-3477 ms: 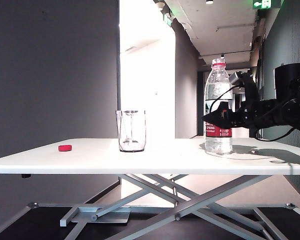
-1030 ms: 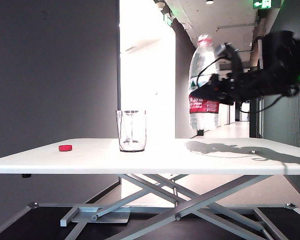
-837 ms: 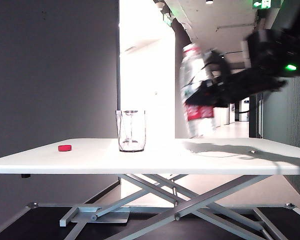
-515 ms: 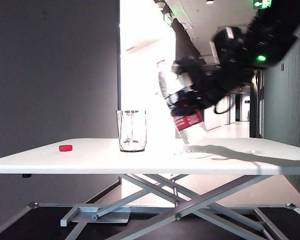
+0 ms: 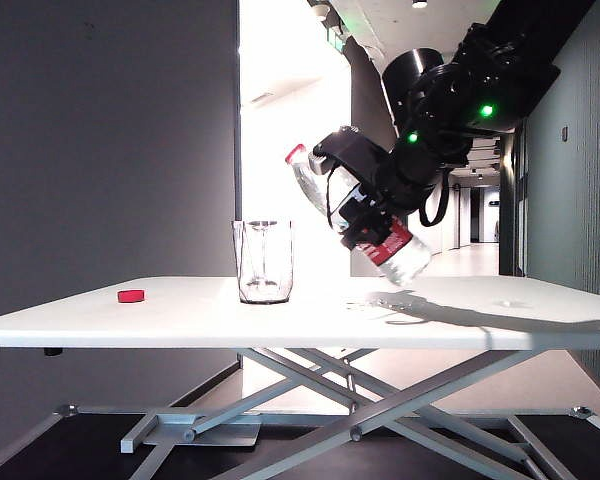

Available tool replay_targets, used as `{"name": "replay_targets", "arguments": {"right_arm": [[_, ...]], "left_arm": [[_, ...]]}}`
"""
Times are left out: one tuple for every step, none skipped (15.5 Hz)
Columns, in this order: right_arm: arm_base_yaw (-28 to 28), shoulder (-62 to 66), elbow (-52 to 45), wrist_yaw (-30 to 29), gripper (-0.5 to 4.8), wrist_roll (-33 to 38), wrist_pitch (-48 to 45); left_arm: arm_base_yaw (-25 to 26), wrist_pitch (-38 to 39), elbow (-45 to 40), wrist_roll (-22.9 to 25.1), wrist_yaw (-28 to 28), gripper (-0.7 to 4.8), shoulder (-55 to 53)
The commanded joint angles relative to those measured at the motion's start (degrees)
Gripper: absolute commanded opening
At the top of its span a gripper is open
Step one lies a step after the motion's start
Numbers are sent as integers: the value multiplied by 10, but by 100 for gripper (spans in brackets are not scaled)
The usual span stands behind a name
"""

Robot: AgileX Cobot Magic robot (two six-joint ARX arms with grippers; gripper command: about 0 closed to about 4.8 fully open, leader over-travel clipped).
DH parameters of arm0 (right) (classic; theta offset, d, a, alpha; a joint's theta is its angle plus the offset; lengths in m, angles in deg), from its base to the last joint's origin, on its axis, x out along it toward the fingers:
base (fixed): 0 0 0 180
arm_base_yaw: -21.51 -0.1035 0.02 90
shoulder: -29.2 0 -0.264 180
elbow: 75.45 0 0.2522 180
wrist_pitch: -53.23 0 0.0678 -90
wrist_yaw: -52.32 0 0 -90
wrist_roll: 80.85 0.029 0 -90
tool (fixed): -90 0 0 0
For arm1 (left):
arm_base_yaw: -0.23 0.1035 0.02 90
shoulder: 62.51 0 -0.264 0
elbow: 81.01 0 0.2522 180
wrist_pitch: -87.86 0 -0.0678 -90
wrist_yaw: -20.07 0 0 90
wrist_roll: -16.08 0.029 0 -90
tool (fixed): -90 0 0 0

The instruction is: Pick up the mineral water bottle on the table and pour water into the mug until it's half full.

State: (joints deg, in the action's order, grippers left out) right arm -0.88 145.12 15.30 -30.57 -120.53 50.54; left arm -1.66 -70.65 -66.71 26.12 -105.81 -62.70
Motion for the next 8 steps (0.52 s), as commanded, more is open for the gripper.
{"name": "replay_targets", "arguments": {"right_arm": [[-3,-12,11,49,166,-63,-37],[-6,-12,11,64,166,-97,-34],[-7,-12,11,74,166,-116,-35],[-7,-12,11,85,166,-137,-35],[-8,-12,11,85,166,-151,-34],[-10,-12,11,91,166,-168,-35],[-12,-12,11,99,166,-190,-35],[-14,-12,11,104,166,-206,-35]], "left_arm": [[-1,2,0,-5,-4,-5,0],[-1,2,0,-6,-4,-5,0],[-1,2,0,-6,-4,-5,0],[-1,2,0,-6,-4,-5,0],[-1,2,0,-6,-4,-5,0],[-1,2,0,-6,-4,-5,0],[-1,2,0,-6,-4,-5,0],[-1,2,0,-6,-4,-5,0]]}}
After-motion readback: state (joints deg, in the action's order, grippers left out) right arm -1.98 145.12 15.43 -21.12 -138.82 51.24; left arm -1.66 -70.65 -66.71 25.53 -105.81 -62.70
